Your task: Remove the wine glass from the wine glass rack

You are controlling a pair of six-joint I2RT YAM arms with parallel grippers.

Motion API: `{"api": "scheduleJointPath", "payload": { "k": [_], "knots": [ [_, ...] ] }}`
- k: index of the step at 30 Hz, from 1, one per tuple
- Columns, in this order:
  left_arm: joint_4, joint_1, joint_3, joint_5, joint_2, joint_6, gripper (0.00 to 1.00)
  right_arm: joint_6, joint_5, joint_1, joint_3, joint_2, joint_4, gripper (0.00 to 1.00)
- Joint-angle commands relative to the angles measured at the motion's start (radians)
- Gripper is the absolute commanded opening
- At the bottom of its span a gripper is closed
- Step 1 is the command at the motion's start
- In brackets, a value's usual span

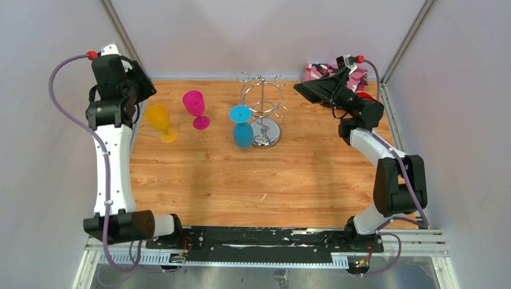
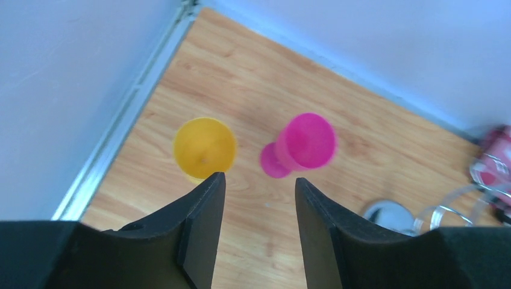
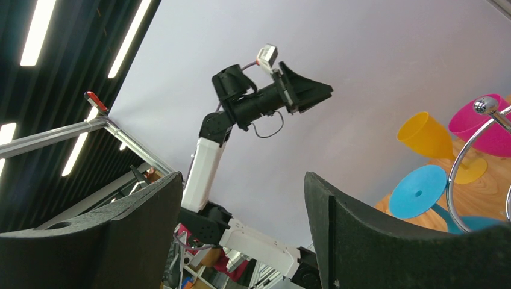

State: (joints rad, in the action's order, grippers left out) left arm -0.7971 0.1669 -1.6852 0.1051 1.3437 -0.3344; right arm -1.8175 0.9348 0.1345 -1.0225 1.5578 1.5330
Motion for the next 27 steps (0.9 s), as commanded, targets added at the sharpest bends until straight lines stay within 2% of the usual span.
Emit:
{"api": "scheduleJointPath", "payload": {
  "k": [1,3,5,6,10,13,14,20,25,27],
  "knots": [
    [0.108,-0.004,0.084,-0.3,-0.135,-0.08,0.53,0.004,0.014,-0.013,0.001,-0.007,0.062,0.78],
    [0.267,-0.005,0.183,-0.534,-0.202,-0.172,0.55,0.003,0.016,-0.012,0.0,-0.009,0.062,0.78],
    [0.442,-0.01,0.286,-0.703,-0.24,-0.306,0.55,0.003,0.017,-0.013,0.001,-0.015,0.062,0.78],
    [0.507,-0.026,0.331,-0.749,-0.253,-0.361,0.55,0.003,0.018,-0.013,0.002,-0.019,0.062,0.78],
    [0.595,-0.066,0.38,-0.799,-0.282,-0.424,0.56,0.0,0.019,-0.012,0.005,-0.035,0.062,0.78],
    [0.859,-0.084,0.482,-0.917,-0.283,-0.635,0.57,-0.002,0.018,-0.013,0.004,-0.043,0.062,0.78],
    [0.9,-0.101,0.494,-0.932,-0.275,-0.664,0.58,-0.003,0.018,-0.013,0.004,-0.045,0.062,0.78],
    [0.956,-0.156,0.553,-0.981,-0.228,-0.717,0.59,-0.005,0.016,-0.012,0.009,-0.056,0.062,0.78],
    [0.955,-0.156,0.642,-0.942,-0.207,-0.686,0.58,-0.007,0.018,-0.013,0.013,-0.059,0.062,0.78],
    [0.903,-0.156,0.659,-0.918,-0.196,-0.637,0.58,-0.008,0.018,-0.013,0.013,-0.059,0.062,0.78]
  ]
}}
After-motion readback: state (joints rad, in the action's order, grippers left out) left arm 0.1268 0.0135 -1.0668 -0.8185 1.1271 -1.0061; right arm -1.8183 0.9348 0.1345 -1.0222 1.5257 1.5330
